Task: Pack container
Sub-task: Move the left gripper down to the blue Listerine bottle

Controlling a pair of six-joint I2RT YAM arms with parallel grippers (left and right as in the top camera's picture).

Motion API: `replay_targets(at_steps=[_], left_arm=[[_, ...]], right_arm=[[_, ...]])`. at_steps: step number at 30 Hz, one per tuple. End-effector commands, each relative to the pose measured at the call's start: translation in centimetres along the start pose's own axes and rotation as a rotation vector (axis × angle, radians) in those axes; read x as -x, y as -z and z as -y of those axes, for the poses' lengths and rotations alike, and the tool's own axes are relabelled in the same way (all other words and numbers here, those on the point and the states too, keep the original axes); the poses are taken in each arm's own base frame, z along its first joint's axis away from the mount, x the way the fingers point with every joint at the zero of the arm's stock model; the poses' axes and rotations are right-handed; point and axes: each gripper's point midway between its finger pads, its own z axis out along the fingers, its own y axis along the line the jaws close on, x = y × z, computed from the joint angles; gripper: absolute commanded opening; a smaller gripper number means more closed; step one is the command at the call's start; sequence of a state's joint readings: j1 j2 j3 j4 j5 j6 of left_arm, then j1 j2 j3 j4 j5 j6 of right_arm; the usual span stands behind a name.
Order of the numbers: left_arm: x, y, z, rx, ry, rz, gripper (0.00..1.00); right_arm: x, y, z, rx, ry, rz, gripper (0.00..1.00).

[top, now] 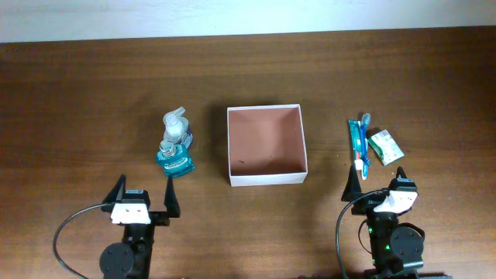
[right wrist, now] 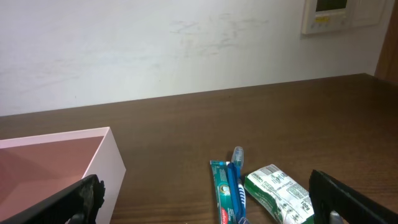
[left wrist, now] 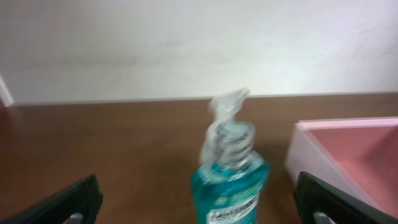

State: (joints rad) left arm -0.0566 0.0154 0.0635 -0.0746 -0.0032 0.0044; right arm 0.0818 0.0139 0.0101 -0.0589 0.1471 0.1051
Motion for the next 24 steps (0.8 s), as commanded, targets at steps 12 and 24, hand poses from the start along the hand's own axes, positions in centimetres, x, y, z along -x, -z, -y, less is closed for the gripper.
replay_targets(at_steps=[12, 24], left_arm=[[15.9, 3.4, 2.4, -0.148, 0.056, -0.017, 1.00], [12.6, -0.8, 3.0, -0.181, 0.058, -0.568, 0.99]], right_arm=[[-0.2, 0.0, 0.1, 0.000, 0.000, -0.003, 0.98], [-0.2, 0.0, 0.1, 0.000, 0.000, -0.003, 0.98]])
